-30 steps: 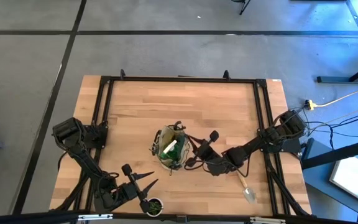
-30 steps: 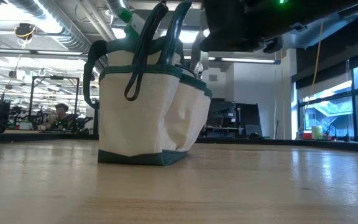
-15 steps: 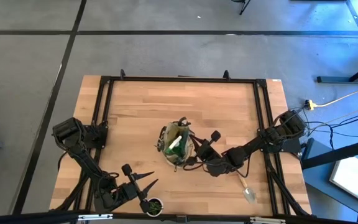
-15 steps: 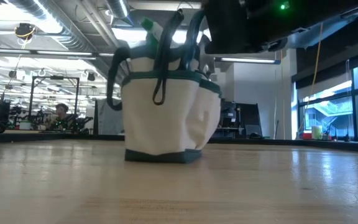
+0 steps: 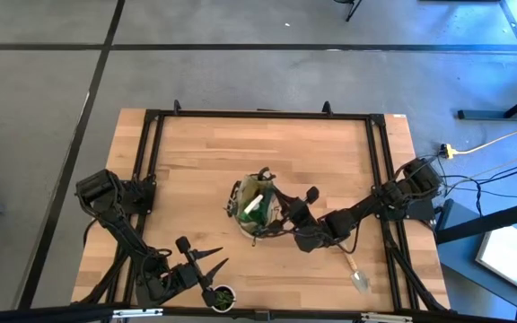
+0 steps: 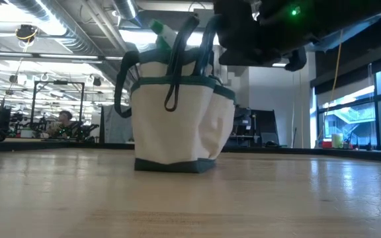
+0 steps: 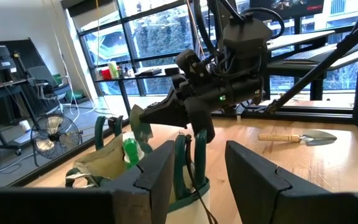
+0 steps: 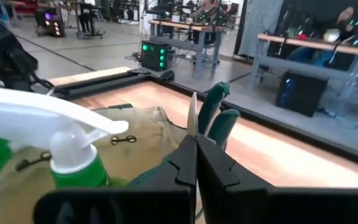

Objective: Pick & Place Garden tools in Gardening bag
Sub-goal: Put the left brown trowel into the side pocket of the green gardening bag

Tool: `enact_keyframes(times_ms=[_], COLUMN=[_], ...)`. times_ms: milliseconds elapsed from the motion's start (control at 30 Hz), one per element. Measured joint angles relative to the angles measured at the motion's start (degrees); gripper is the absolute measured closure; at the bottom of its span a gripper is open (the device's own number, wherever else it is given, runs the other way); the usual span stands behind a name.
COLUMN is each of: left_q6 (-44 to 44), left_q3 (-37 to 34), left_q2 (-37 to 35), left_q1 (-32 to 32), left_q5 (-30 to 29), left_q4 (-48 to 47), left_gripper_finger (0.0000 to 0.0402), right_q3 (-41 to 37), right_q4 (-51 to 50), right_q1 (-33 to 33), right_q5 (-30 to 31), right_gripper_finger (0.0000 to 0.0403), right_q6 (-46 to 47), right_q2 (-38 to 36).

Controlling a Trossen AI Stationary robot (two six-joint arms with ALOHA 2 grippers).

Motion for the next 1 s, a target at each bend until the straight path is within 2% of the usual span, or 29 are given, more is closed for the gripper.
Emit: enact_keyframes(times_ms=[167,400,633,767,1000], left_q6=[0.00,-0.01,-0.02,-0.39,-0.42], left_q3=[0.00,0.00,0.00,0.00,0.00], left_q2=[0.00,0.00,0.00,0.00,0.00], left_q1=[0.00,0.00,0.00,0.00,0.01], left_q5=[0.01,0.00,0.00,0.00,0.00], left_q4=[0.01,0.01,0.01,0.01,0.00], left_gripper_finger=[0.0263,0.0263,0.0263,0.0263,0.0263], right_q3=[0.65,2.40,2.51,2.54,2.54], right_q4=[-0.36,-5.07,-8.86,-10.79,-13.19], right_q1=[0.00,0.10,-1.92,-1.88,-2.16], right_q5=[-1.46,-0.86,-7.31,-6.16,-5.59], right_gripper_finger=[0.0400,0.0401,0.0401,0.0401,0.0401], right_q6=[3.51,3.14,4.90,5.29,12.33], right_q2=[0.02,0.02,0.02,0.02,0.02])
